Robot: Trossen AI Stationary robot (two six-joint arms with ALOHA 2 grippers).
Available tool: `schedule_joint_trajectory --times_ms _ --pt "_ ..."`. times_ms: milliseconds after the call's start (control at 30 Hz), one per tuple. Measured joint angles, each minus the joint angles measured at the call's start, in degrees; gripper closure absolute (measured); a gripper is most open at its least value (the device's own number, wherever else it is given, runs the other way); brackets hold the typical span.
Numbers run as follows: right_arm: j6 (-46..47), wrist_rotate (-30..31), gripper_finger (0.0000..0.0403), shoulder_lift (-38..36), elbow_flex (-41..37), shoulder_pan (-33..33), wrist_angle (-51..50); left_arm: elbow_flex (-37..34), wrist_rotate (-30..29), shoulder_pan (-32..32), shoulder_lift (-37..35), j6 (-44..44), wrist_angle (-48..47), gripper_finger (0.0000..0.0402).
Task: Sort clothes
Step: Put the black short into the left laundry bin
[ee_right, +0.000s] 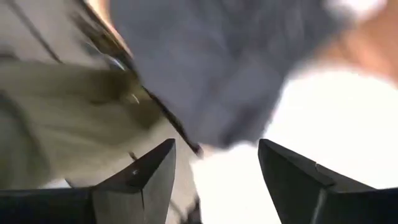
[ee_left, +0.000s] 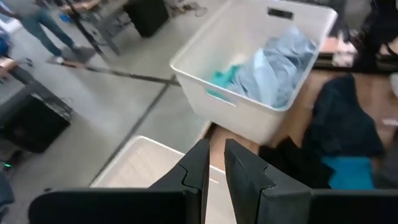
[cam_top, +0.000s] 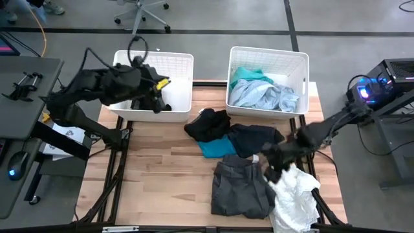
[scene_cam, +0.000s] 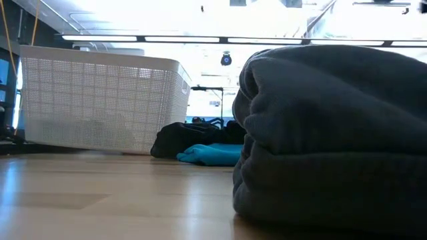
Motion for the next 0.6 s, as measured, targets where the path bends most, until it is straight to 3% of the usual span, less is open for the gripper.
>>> schedule_joint_trajectory --times_ms 133,300,433,600 --pt "2.54 -3.53 0.0181 2.57 -6.78 2.76 6.72 -4.04 3.39 0.0 0.04 -1.71 1.13 0.036" --pt "-4.26 -2.54 0.0158 6.76 -12.35 2.9 23.19 -8.51 10.15 -0.02 0.08 -4.28 4.04 0.036" --pt "-15.99 1.24 0.0149 10.97 -11.77 1.17 23.72 -11.77 11.8 -0.02 0.1 -8.29 7.25 0.036" --pt "-26.59 5.18 0.0149 14.88 -8.98 -5.66 22.86 -15.54 12.67 -0.02 0.46 -12.25 11.88 0.036"
